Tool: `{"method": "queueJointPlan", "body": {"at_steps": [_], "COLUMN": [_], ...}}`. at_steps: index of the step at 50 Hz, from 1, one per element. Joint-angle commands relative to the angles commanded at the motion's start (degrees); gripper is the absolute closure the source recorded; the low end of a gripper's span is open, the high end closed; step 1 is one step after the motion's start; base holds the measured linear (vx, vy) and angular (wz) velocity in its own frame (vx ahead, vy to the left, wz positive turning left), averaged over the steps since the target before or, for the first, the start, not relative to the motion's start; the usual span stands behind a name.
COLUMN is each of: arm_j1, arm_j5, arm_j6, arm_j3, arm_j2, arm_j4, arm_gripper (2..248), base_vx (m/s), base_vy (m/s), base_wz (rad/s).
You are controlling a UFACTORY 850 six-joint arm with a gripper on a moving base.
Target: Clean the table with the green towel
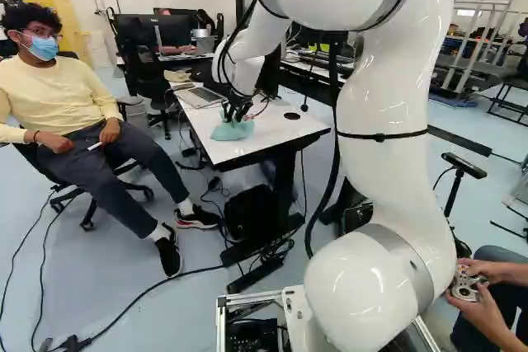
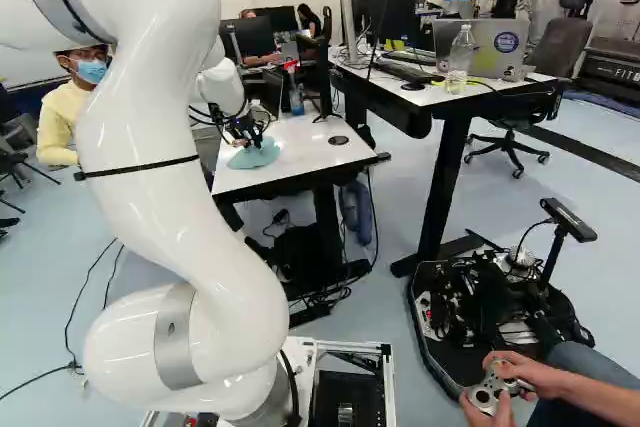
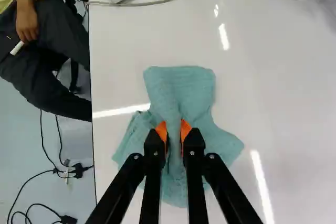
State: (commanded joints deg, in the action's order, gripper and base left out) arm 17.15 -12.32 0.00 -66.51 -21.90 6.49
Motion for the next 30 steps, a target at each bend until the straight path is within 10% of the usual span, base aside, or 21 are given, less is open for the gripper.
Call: {"method": "queueJointPlan", "body": {"at_steps": [30], "arm_j1": [1.6], "arm_j5": [0.0], "arm_j6": [0.0], "arm_j3": [9.1], "arm_j2": [10.9], "arm_j4": [0.0], "arm_gripper": [200], "base_vx": [0.000], "base_vy": [0.000], "base_wz": [0.000]}}
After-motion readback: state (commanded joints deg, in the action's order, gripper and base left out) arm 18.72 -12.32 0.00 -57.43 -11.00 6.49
